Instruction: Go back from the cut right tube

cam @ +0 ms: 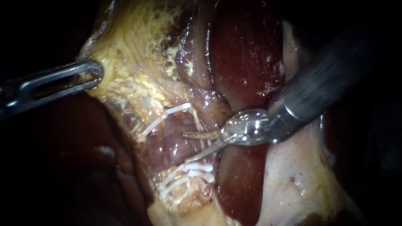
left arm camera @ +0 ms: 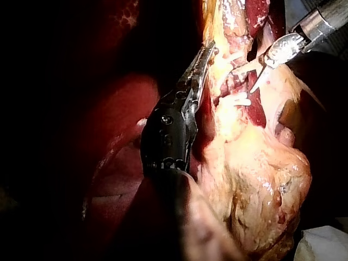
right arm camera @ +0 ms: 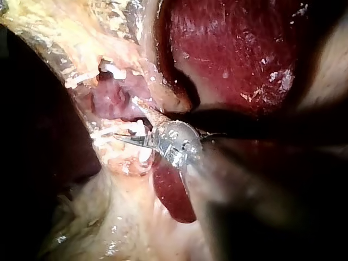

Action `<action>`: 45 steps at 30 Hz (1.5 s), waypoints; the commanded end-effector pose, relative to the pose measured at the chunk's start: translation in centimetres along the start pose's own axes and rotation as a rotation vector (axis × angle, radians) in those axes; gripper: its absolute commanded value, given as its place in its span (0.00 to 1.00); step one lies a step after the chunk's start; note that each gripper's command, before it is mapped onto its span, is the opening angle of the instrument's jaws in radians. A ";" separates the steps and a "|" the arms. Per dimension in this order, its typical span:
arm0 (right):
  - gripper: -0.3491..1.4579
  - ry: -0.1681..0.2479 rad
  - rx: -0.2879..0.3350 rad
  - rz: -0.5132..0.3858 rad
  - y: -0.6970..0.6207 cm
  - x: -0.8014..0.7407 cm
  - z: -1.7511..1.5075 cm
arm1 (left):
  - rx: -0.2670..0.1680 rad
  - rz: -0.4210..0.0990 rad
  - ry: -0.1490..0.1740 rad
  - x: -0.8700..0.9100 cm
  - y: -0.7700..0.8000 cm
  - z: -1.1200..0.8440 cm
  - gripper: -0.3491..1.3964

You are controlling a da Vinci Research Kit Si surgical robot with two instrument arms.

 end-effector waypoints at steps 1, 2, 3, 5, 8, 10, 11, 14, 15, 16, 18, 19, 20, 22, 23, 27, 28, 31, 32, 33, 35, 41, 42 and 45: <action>0.98 0.007 -0.023 -0.015 0.00 0.00 -0.08 | 0.001 0.000 0.000 0.01 0.00 0.00 0.00; 0.98 0.012 -0.030 -0.030 0.01 0.00 -0.15 | 0.001 0.000 0.000 0.00 0.00 0.01 0.00; 0.98 0.018 -0.034 -0.041 0.02 0.02 -0.21 | 0.001 0.000 0.000 0.00 0.00 0.01 0.00; 0.98 0.024 -0.048 -0.059 0.05 0.06 -0.39 | 0.001 0.000 0.000 0.00 0.01 0.01 0.00; 0.98 0.037 -0.035 -0.092 0.09 0.14 -0.64 | 0.001 0.000 0.000 0.00 0.01 0.01 0.00; 0.98 0.053 -0.045 -0.112 0.11 0.21 -0.83 | 0.001 0.000 0.000 0.00 0.02 0.01 0.00; 0.98 0.057 -0.048 -0.119 0.11 0.23 -0.89 | 0.001 0.000 0.000 0.00 0.02 0.02 0.00; 0.98 0.068 -0.053 -0.133 0.10 0.29 -1.03 | 0.000 0.000 0.000 0.01 0.05 0.03 0.00; 0.98 0.072 -0.053 -0.133 0.09 0.29 -1.06 | 0.000 0.001 -0.001 0.02 0.06 0.04 0.00; 0.98 0.074 -0.053 -0.132 0.09 0.30 -1.07 | -0.001 0.001 -0.002 0.03 0.07 0.06 0.00; 0.98 0.075 -0.052 -0.133 0.08 0.29 -1.08 | -0.003 0.004 -0.005 0.09 0.12 0.16 0.00; 0.98 0.075 -0.053 -0.133 0.08 0.29 -1.07 | -0.004 0.005 -0.007 0.13 0.16 0.21 0.00; 0.98 0.074 -0.053 -0.133 0.08 0.28 -1.07 | -0.006 0.009 -0.011 0.20 0.21 0.29 0.00; 0.98 0.075 -0.050 -0.141 0.08 0.26 -1.06 | 0.005 0.014 -0.011 0.31 0.29 0.43 0.00; 0.98 0.075 -0.050 -0.141 0.08 0.25 -1.06 | 0.003 0.019 -0.002 0.39 0.33 0.53 0.00; 0.98 0.076 -0.049 -0.142 0.07 0.23 -1.09 | 0.015 0.024 0.032 0.61 0.39 0.94 0.00; 0.98 0.076 -0.048 -0.143 0.08 0.22 -1.10 | 0.018 0.027 0.038 0.66 0.39 1.04 0.00; 0.98 0.076 -0.047 -0.143 0.08 0.20 -1.13 | 0.028 0.026 0.059 0.79 0.35 1.32 0.00; 0.98 0.076 -0.046 -0.143 0.08 0.20 -1.14 | 0.030 0.027 0.065 0.82 0.34 1.39 0.00; 0.98 0.076 -0.046 -0.143 0.08 0.19 -1.15 | 0.033 0.028 0.069 0.85 0.32 1.46 0.00; 0.98 0.076 -0.045 -0.143 0.09 0.19 -1.17 | 0.037 0.030 0.072 0.88 0.29 1.53 0.00; 0.98 0.076 -0.045 -0.143 0.09 0.18 -1.18 | 0.037 0.031 0.075 0.88 0.27 1.55 0.00; 0.98 0.076 -0.045 -0.143 0.09 0.18 -1.18 | 0.037 0.031 0.075 0.88 0.27 1.55 0.00; 0.98 0.076 -0.045 -0.144 0.09 0.18 -1.18 | 0.037 0.031 0.076 0.88 0.27 1.55 0.00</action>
